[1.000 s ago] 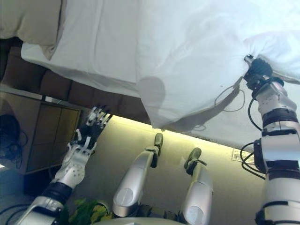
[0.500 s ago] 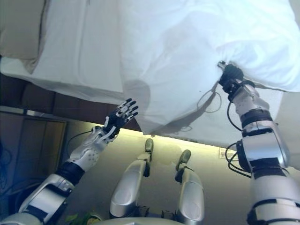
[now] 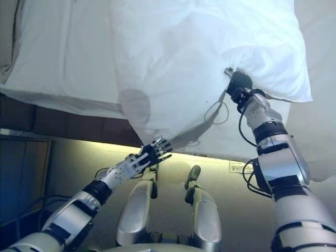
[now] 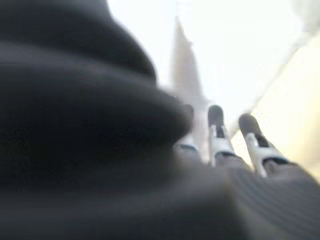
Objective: Make the bed neatly
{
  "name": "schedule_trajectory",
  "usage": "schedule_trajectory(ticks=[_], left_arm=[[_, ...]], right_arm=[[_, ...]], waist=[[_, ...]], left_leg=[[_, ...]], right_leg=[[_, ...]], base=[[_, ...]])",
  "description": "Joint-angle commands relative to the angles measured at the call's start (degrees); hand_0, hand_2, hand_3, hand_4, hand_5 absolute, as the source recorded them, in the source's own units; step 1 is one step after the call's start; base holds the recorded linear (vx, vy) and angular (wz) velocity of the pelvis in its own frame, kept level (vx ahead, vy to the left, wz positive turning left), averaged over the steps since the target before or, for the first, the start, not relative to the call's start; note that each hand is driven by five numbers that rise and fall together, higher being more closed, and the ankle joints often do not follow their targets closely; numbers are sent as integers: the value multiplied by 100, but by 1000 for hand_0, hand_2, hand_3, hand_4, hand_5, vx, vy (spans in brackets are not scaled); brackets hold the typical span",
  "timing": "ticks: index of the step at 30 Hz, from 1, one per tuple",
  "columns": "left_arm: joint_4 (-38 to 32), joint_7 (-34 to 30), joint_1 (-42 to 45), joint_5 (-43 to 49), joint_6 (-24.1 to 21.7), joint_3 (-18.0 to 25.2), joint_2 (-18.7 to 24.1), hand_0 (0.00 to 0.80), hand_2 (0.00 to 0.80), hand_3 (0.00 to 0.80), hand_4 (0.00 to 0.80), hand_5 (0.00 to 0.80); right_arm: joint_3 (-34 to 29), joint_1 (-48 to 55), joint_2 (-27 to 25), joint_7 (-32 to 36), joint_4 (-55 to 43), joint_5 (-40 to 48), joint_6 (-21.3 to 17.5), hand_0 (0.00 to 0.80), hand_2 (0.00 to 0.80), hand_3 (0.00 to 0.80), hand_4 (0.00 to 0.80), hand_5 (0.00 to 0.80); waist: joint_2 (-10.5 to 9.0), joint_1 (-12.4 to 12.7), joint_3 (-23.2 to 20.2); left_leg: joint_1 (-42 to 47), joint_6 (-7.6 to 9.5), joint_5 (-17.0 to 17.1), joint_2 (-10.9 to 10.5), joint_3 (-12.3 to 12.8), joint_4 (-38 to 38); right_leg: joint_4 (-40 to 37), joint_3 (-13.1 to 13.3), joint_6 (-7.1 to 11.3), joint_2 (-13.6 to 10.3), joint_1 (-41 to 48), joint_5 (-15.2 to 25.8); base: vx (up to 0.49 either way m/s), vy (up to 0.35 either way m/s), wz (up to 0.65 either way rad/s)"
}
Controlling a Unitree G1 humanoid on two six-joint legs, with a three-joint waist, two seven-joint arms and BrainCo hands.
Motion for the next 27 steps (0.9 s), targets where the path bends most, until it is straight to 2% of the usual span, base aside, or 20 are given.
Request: schedule_trajectory(ticks=[1, 5, 6, 7, 11, 12, 13, 16, 22, 27], left_arm=[[239, 168, 0, -385, 523, -39, -274, 0, 0, 0, 0, 0], [578, -9, 77, -473, 848, 59, -366, 0, 0, 0, 0, 0], [606, -80, 90, -506, 913, 74, -381, 0, 0, 0, 0, 0], [624, -147, 91, -553, 956, 93, -408, 0, 0, 0, 0, 0], [533, -341, 11, -1169, 866, 126, -549, 0, 0, 0, 0, 0], [455, -361, -49, -1417, 738, 139, -598, 0, 0, 0, 0, 0], [373, -376, -112, -1625, 581, 164, -644, 0, 0, 0, 0, 0], [174, -309, -282, -2199, 131, 305, -760, 0, 0, 0, 0, 0], [-136, -95, -692, -2852, -670, 788, -1072, 0, 0, 0, 0, 0], [-315, -243, -953, -3170, -1354, 956, -1294, 0, 0, 0, 0, 0]], right_arm=[[89, -612, -178, 49, -661, 320, -358, 800, 800, 800, 800, 800], [107, -630, -96, 17, -760, 425, -322, 800, 800, 800, 800, 800], [107, -614, -77, 10, -802, 466, -330, 800, 800, 800, 800, 800], [98, -603, -57, -6, -843, 491, -336, 800, 800, 800, 800, 800], [74, -494, 74, -36, -1019, 513, -395, 800, 800, 800, 800, 800], [68, -452, 117, -71, -1081, 553, -406, 800, 800, 800, 800, 800], [40, -392, 163, -79, -1157, 608, -418, 800, 800, 800, 800, 800], [-66, -140, 312, -112, -1395, 625, -420, 800, 800, 800, 800, 800], [-145, 520, 659, -269, -2111, 594, -509, 800, 800, 800, 800, 800], [-75, 894, 789, -400, -2555, 618, -405, 800, 800, 800, 800, 800]], waist=[[-58, -55, -106], [-88, -96, -90], [-92, -105, -107], [-107, -112, -99], [-230, -148, -85], [-277, -158, -87], [-338, -167, -67], [-513, -189, -69], [-925, -278, -128], [-1130, -396, -214]], left_leg=[[-14, -176, -168, 242, -122, 143], [23, -196, -165, 267, -92, 130], [90, -241, -311, 285, -121, 139], [88, -243, -317, 295, -114, 150], [87, -257, -341, 357, -91, 154], [91, -263, -351, 375, -90, 156], [26, -222, -217, 378, -50, 153], [46, -230, -251, 425, -45, 153], [142, -252, -321, 546, -30, 126], [275, -279, -358, 610, 10, 64]], right_leg=[[107, 129, 655, -467, 10, 196], [60, 163, 644, -443, 47, 190], [89, 218, 696, -420, 97, 60], [97, 225, 690, -412, 90, 57], [95, 267, 681, -345, 77, 65], [93, 273, 679, -321, 81, 68], [54, 235, 624, -316, 39, 200], [10, 234, 632, -254, 86, 225], [-145, 239, 658, -120, 264, 276], [-242, 267, 661, -53, 414, 270]], base=[[0, 0, 0], [33, -12, -4], [95, -33, -3], [92, -42, -4], [11, -73, -6], [-62, -101, -10], [-60, -115, -9], [-3, -138, -6], [40, -171, -4], [35, -96, 0]])
